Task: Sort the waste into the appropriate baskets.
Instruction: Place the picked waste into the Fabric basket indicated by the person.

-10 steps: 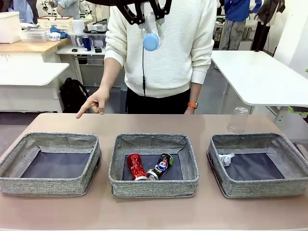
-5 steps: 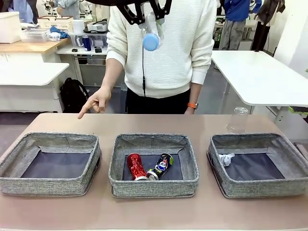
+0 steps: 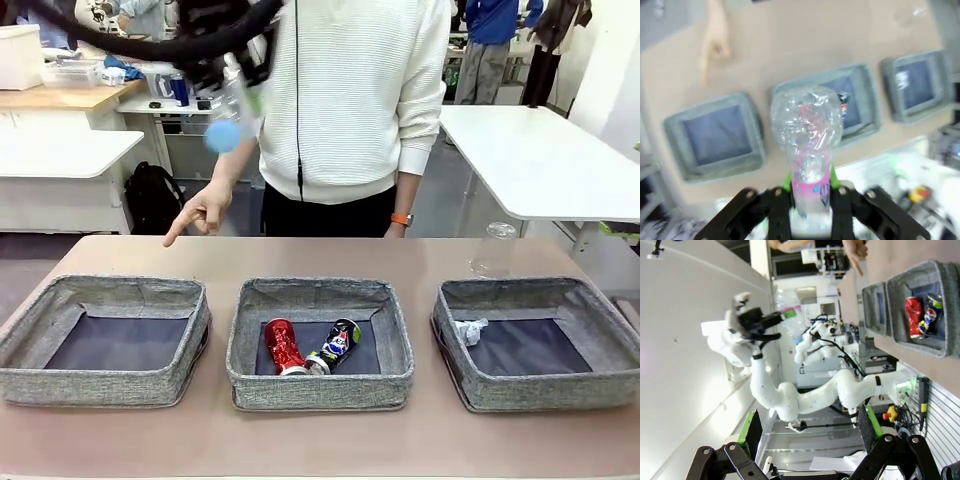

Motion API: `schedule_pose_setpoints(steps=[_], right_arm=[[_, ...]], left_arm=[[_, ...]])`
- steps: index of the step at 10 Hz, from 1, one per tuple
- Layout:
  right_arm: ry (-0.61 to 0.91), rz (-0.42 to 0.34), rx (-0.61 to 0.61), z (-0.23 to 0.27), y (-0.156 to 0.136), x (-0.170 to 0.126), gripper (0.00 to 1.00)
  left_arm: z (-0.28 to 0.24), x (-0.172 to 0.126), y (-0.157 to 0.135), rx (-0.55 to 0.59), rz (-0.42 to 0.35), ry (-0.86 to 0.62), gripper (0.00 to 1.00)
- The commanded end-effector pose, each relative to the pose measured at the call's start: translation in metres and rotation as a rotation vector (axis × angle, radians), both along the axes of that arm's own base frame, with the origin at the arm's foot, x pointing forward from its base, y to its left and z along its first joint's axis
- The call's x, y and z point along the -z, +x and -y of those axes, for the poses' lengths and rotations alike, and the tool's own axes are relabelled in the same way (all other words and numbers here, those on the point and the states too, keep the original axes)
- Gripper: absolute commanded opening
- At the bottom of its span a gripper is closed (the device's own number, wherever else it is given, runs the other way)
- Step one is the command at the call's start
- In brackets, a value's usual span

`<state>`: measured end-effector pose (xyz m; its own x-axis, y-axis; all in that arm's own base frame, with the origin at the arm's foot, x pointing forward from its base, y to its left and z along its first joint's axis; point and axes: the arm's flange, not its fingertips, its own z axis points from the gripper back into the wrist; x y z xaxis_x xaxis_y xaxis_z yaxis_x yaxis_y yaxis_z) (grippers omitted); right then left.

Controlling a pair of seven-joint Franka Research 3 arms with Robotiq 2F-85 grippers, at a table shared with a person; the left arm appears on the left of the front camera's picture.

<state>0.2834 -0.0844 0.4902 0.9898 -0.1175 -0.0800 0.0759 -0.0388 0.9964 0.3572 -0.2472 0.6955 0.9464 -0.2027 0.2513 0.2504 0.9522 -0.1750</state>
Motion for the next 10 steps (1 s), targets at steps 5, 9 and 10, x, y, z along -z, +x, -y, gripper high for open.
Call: schedule_pose_setpoints(steps=[5, 9, 10], right_arm=[[0.013, 0.02, 0.0, 0.0, 0.001, -0.002, 1.0], [0.013, 0.02, 0.0, 0.0, 0.001, -0.002, 1.0], [0.013, 0.02, 0.0, 0.0, 0.001, -0.002, 1.0]], left_arm=[[-0.198, 0.167, -0.054, -0.227, -0.039, -0.153, 0.23], [-0.212, 0.194, -0.014, -0.332, -0.09, -0.248, 0.23], [-0.209, 0.195, -0.011, -0.339, -0.099, -0.232, 0.23]])
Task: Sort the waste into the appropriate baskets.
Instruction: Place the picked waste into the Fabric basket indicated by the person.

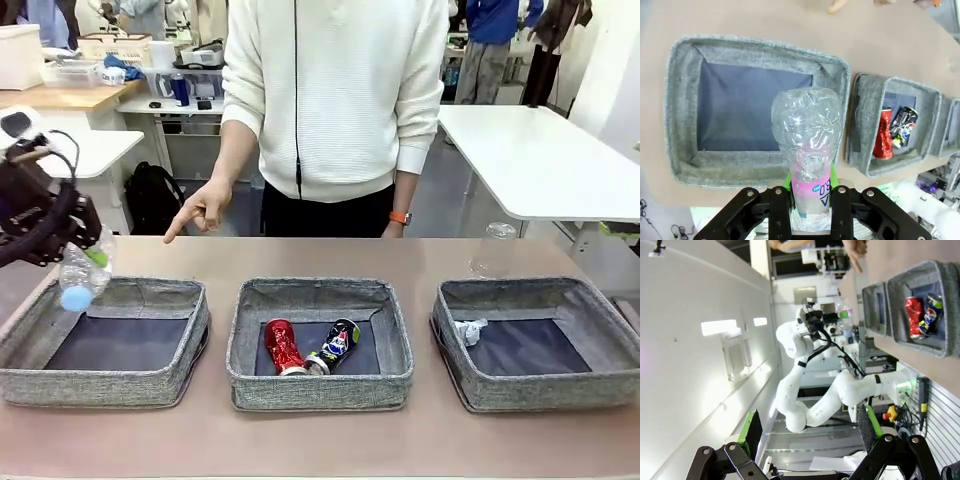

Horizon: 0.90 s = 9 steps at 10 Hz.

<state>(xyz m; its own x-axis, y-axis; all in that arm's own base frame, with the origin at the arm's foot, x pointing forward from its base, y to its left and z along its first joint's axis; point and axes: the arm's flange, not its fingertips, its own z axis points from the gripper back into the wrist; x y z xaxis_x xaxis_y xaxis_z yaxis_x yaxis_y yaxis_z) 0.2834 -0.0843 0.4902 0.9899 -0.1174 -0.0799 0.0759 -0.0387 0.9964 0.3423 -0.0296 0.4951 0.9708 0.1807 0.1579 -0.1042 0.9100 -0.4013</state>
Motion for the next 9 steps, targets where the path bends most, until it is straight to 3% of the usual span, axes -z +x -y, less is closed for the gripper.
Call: schedule_pose_setpoints(steps=[1, 3, 4, 5, 6, 9], right_arm=[[0.013, 0.02, 0.0, -0.0004, 0.0007, -0.0019, 1.0], [0.013, 0.02, 0.0, -0.0004, 0.0007, -0.0019, 1.0], [0.013, 0.02, 0.0, -0.0004, 0.0007, -0.0019, 1.0], [0.013, 0.02, 0.0, -0.0004, 0.0007, -0.0019, 1.0], [0.013, 0.02, 0.0, -0.0004, 0.0007, -0.0019, 1.0], [0.013, 0.02, 0.0, -0.0004, 0.0007, -0.0019, 1.0]], left_arm=[[0.0087, -0.0038, 0.0047, 0.004, -0.003, -0.001, 0.23], [0.0067, -0.0028, 0.0067, -0.019, -0.002, -0.022, 0.23], [0.0068, -0.0028, 0.0079, -0.021, 0.004, -0.049, 0.39], [0.0071, -0.0022, 0.0092, -0.012, 0.014, -0.047, 0.81], [0.0069, -0.003, 0.0099, -0.013, 0.018, -0.057, 0.96], [0.0075, -0.0034, 0.0105, -0.018, 0.02, -0.073, 1.0]])
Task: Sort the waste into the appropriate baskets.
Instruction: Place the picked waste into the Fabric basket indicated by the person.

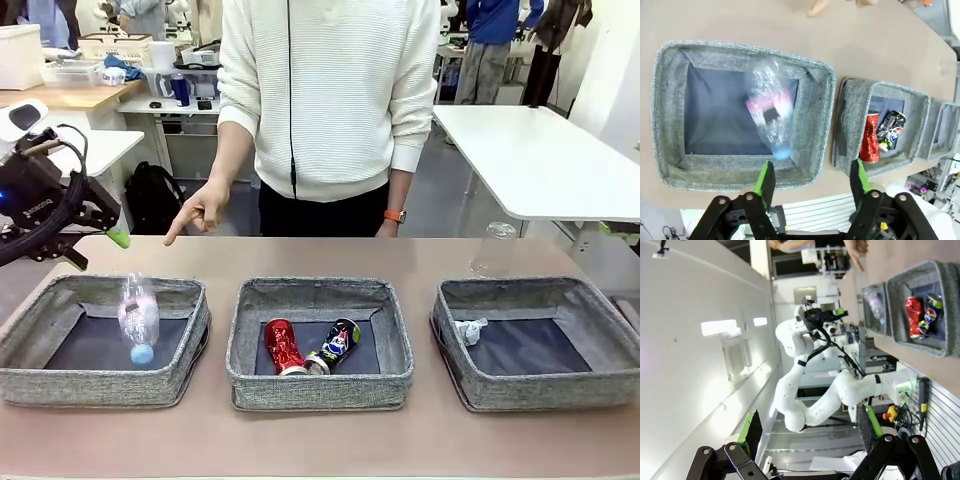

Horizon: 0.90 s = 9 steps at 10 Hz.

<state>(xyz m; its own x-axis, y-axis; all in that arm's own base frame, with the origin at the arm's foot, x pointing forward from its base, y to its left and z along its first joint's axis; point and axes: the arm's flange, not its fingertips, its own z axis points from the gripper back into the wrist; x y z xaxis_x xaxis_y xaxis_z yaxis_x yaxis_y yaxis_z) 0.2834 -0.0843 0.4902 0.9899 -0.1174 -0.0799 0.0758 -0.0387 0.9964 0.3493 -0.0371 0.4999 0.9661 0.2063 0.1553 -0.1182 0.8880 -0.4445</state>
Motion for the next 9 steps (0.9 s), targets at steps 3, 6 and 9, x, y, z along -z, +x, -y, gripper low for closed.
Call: schedule_pose_setpoints(steps=[3, 6, 9], right_arm=[[0.013, 0.02, 0.0, 0.0, 0.001, -0.002, 1.0], [0.013, 0.02, 0.0, 0.0, 0.001, -0.002, 1.0], [0.013, 0.02, 0.0, 0.0, 0.001, -0.002, 1.0]], left_arm=[[0.003, -0.002, 0.003, 0.019, 0.021, -0.032, 1.0], [0.004, -0.001, 0.0, 0.008, 0.004, -0.013, 1.0], [-0.011, -0.003, -0.003, -0.041, 0.002, -0.022, 1.0]])
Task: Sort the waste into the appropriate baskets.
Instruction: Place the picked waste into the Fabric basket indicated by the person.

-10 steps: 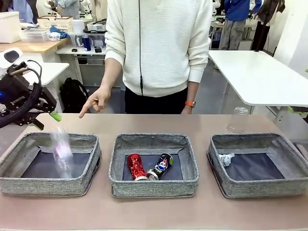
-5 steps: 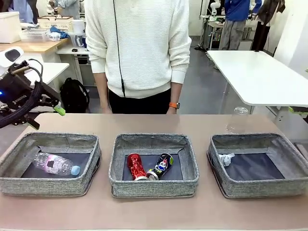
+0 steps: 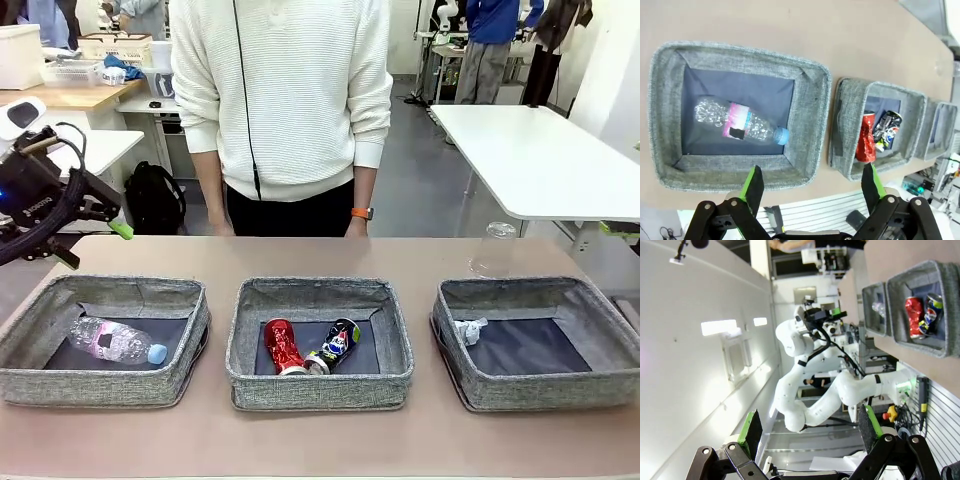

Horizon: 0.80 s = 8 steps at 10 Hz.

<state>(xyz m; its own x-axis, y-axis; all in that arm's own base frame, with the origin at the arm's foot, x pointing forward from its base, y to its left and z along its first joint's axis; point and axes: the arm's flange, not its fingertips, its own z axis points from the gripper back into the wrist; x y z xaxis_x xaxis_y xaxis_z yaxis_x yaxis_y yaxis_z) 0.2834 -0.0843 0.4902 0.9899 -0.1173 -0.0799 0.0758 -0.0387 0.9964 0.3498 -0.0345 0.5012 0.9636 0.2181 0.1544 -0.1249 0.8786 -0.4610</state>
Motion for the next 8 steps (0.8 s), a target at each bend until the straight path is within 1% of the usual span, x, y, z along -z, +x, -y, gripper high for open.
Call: schedule_pose_setpoints(steps=[1, 2, 3, 4, 5, 6, 8], right_arm=[[0.013, 0.02, 0.0, 0.0, 0.001, -0.002, 1.0], [0.013, 0.02, 0.0, 0.0, 0.001, -0.002, 1.0], [0.013, 0.02, 0.0, 0.0, 0.001, -0.002, 1.0], [0.013, 0.02, 0.0, 0.0, 0.001, -0.002, 1.0], [0.013, 0.02, 0.0, 0.0, 0.001, -0.002, 1.0], [0.013, 0.02, 0.0, 0.0, 0.001, -0.002, 1.0], [0.013, 0.02, 0.0, 0.0, 0.001, -0.002, 1.0]], left_arm=[[-0.016, -0.003, -0.008, -0.014, 0.017, -0.049, 1.0], [-0.021, -0.004, -0.01, 0.024, 0.024, -0.107, 1.0], [-0.026, -0.005, -0.012, 0.122, 0.045, -0.252, 1.0], [-0.025, -0.005, -0.011, 0.242, 0.046, -0.387, 1.0], [-0.025, -0.005, -0.008, 0.295, 0.038, -0.467, 1.0], [-0.033, -0.003, -0.005, 0.348, 0.028, -0.546, 1.0], [-0.059, 0.008, 0.001, 0.355, 0.075, -0.741, 1.0]])
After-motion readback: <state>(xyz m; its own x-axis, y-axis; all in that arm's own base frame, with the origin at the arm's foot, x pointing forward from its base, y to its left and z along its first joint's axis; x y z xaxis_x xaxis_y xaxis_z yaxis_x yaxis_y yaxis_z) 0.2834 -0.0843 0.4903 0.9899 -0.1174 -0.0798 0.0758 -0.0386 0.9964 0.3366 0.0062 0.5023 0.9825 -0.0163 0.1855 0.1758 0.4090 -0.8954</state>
